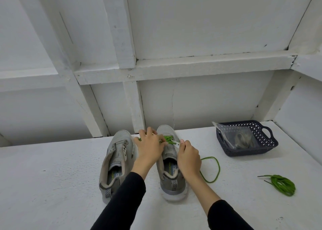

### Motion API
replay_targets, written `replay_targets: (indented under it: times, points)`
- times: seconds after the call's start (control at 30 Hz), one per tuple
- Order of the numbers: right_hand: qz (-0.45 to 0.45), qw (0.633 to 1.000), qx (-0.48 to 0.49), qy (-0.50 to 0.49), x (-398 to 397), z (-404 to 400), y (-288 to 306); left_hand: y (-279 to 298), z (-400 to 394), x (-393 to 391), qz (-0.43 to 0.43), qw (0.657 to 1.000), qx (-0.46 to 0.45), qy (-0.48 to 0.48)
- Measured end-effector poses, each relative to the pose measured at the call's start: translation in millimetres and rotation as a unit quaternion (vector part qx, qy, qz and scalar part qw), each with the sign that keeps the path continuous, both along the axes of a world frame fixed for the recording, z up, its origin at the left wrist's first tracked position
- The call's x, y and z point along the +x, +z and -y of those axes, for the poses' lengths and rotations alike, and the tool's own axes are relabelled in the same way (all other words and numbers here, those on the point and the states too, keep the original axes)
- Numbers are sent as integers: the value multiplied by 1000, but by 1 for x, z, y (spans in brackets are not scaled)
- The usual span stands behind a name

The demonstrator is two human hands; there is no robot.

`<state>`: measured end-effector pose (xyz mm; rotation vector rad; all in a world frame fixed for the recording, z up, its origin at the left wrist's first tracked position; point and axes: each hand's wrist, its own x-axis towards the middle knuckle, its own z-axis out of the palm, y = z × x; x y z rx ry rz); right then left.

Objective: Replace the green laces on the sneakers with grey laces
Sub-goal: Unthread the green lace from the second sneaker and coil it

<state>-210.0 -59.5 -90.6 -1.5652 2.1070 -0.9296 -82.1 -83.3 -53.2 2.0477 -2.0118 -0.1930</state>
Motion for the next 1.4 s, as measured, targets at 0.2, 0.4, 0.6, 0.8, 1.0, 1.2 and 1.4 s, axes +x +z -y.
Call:
replay_targets:
  times: [0.2, 0.4, 0.6, 0.8, 1.0, 1.2, 1.4]
  points:
    - [3, 1000, 0, 4, 0, -1, 1, -7, -4, 2, -627, 760, 33, 170]
    - [12, 1000, 2, 3, 0, -1, 1, -3, -4, 11, -660, 697, -61, 273]
    - [14, 1000, 0, 3, 1, -1, 2, -20, -9, 21, -390, 898, 30, 204]
    - [9, 1000, 6, 4, 0, -1, 2, -24, -15, 3, -338, 927, -56, 153]
    - [-21, 998, 20, 50, 0, 3, 4, -22, -16, -5, -249, 960, -83, 93]
    - [-81, 993, 33, 82, 0, 13, 10, -24, -13, -4, -223, 969, -45, 94]
    - [-123, 986, 58, 100, 2, 19, 18, -20, -6, -10, -194, 975, -9, 109]
